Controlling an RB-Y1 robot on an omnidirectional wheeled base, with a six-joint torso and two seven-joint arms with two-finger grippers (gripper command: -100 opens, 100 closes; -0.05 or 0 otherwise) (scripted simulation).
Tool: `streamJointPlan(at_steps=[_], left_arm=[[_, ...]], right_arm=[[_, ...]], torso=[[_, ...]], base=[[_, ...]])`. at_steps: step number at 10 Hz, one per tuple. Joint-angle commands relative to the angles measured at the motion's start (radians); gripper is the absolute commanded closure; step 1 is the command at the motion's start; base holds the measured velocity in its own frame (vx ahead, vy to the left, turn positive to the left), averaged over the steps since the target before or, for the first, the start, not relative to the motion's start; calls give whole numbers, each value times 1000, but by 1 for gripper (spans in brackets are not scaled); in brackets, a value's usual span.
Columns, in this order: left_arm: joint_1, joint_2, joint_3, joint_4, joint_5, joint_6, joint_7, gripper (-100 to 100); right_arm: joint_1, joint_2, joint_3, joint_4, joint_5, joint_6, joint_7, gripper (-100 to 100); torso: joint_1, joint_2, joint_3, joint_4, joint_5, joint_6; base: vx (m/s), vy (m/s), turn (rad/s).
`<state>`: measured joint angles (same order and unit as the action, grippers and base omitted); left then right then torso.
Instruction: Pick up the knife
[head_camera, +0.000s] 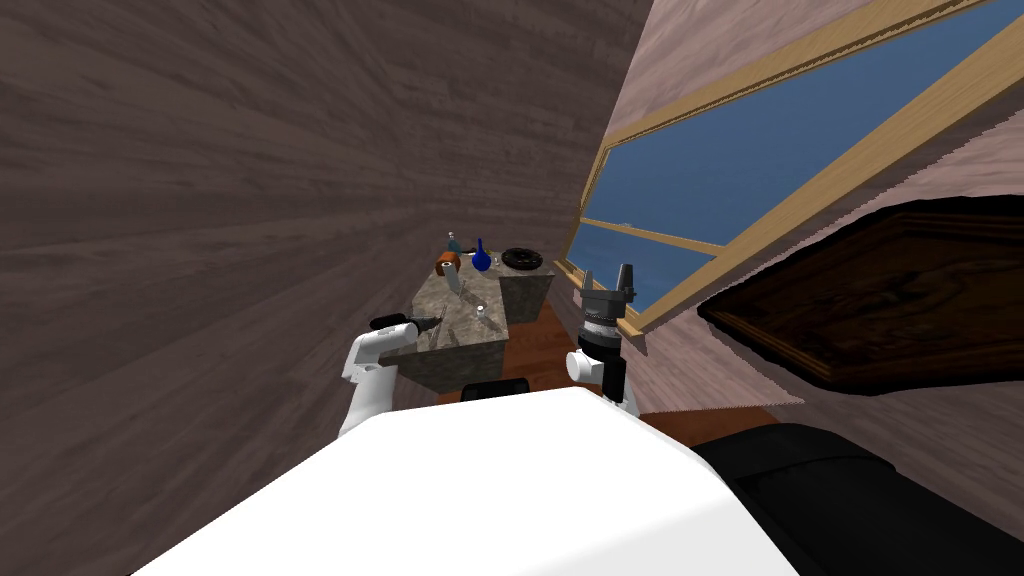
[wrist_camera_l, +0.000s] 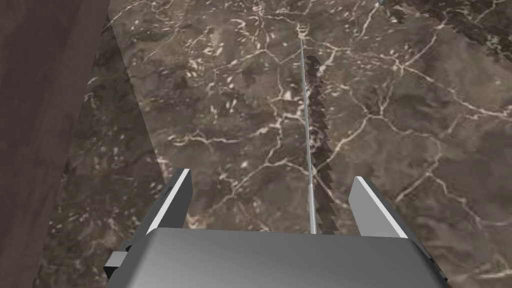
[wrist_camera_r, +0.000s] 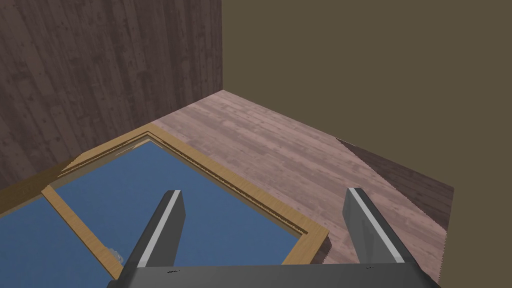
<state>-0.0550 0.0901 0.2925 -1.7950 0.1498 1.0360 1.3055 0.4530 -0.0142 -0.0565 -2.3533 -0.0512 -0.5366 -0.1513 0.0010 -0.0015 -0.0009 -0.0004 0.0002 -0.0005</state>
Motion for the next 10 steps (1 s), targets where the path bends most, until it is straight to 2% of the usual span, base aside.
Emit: streamJointPlan(at_steps=[1, 3, 4, 5, 6, 8, 9, 10], left_arm=[[-5, -28, 10, 13, 7, 28, 24, -100], [-9, -71, 19, 24, 11, 49, 44, -100], [-1, -58, 15, 10, 11, 45, 36, -100], [-1, -60, 15, 11, 11, 48, 38, 0], [-1, -67, 17, 40, 13, 17, 24, -100], [0, -73, 18, 70, 15, -13, 10, -100], [0, -72, 17, 59, 14, -1, 16, -100], [0, -72, 18, 61, 14, -5, 14, 100]], right_arm=[[0, 0, 0, 0, 0, 0, 0, 0], [0, 0, 0, 0, 0, 0, 0, 0], [0, 0, 0, 0, 0, 0, 0, 0], [0, 0, 0, 0, 0, 0, 0, 0], [0, 0, 0, 0, 0, 0, 0, 0], [0, 0, 0, 0, 0, 0, 0, 0], [0, 0, 0, 0, 0, 0, 0, 0], [0, 0, 0, 0, 0, 0, 0, 0]], torso=[[0, 0, 0, 0, 0, 0], [-1, 2, 1, 0, 0, 0], [-1, 2, 1, 0, 0, 0], [-1, 2, 1, 0, 0, 0], [-1, 2, 1, 0, 0, 0], [-2, 1, 1, 0, 0, 0], [-2, 1, 0, 0, -1, 0], [-2, 1, 1, 0, 0, 0]], base=[[0, 0, 0], [-2, 2, -7], [0, 0, 0], [0, 0, 0], [10, -11, 34], [13, -18, 53], [4, -8, 17], [0, 0, 0]])
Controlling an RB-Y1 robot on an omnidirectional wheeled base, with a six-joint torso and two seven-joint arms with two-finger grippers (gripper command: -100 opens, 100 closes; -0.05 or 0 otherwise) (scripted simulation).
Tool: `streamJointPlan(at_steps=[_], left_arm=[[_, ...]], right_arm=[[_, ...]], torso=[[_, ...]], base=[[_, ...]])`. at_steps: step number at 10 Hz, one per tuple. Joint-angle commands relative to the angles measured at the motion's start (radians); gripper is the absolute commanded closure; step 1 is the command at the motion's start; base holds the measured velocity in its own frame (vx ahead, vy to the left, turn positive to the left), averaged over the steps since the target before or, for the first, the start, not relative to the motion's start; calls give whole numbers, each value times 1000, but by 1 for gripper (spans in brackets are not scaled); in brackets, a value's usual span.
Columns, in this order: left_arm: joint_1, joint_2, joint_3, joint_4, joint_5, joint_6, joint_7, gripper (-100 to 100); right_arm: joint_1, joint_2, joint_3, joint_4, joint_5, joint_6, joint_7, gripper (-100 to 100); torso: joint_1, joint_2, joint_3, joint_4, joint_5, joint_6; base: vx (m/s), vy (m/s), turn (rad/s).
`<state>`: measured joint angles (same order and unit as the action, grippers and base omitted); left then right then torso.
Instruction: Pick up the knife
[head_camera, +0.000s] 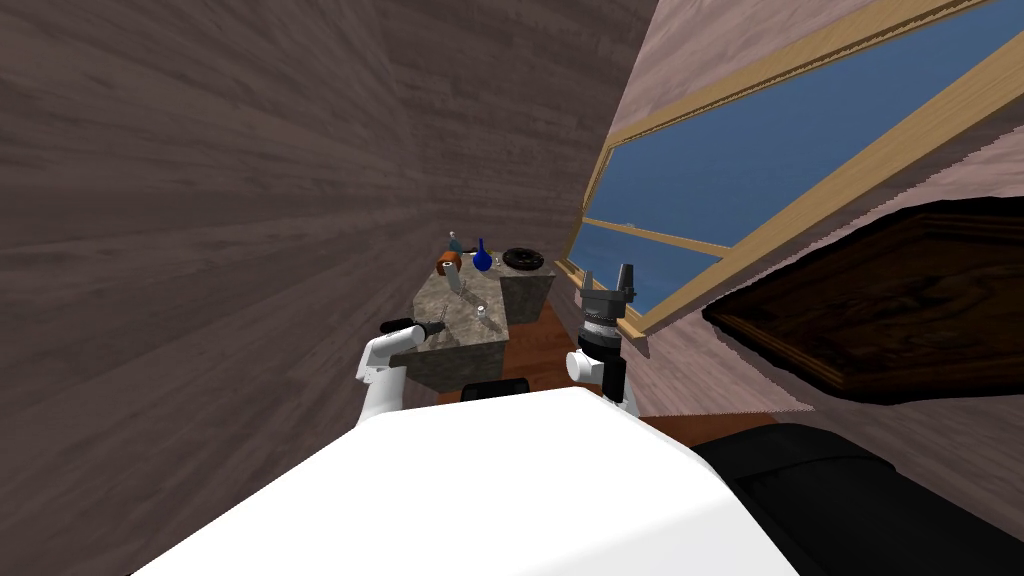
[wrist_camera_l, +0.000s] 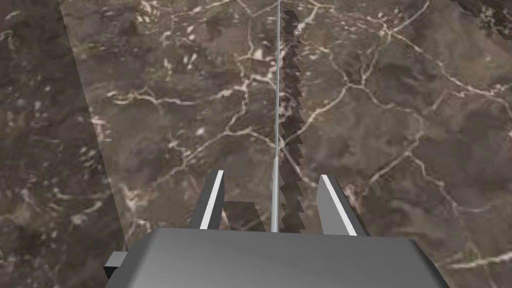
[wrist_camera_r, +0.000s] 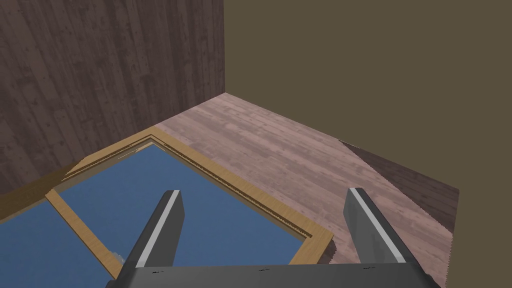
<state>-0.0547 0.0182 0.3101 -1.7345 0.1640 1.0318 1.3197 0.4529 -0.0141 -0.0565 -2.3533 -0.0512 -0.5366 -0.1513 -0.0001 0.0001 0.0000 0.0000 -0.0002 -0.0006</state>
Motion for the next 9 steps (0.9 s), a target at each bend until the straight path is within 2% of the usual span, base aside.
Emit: streamJointPlan(at_steps=[1, 4, 5, 6, 7, 8, 9], left_arm=[[0, 0, 0, 0, 0, 0, 0, 100], [-1, -1, 0, -1, 1, 0, 2, 100], [-1, -1, 0, -1, 1, 0, 2, 0], [-1, 8, -1, -32, -2, 33, 15, 100], [-1, 10, -2, -44, -3, 46, 21, 100], [0, 9, -2, -36, -1, 34, 15, 100], [-1, 9, -2, -38, -1, 38, 16, 0]], right_arm=[[0, 0, 0, 0, 0, 0, 0, 0], [0, 0, 0, 0, 0, 0, 0, 0], [0, 0, 0, 0, 0, 0, 0, 0], [0, 0, 0, 0, 0, 0, 0, 0], [0, 0, 0, 0, 0, 0, 0, 0], [0, 0, 0, 0, 0, 0, 0, 0], [0, 0, 0, 0, 0, 0, 0, 0]], torso=[[0, 0, 0, 0, 0, 0], [0, 0, -1, -1, 0, 0], [1, 0, -1, -1, 0, 0], [1, 0, -1, -1, 0, 0], [2, 0, 0, 0, 0, 0], [2, 1, 0, 0, 0, -1], [2, 1, 0, -1, 0, -1]], base=[[0, 0, 0], [0, 0, 3], [0, 0, 0], [-12, 19, -64], [-18, 25, -71], [-6, 10, -15], [0, 0, 0]])
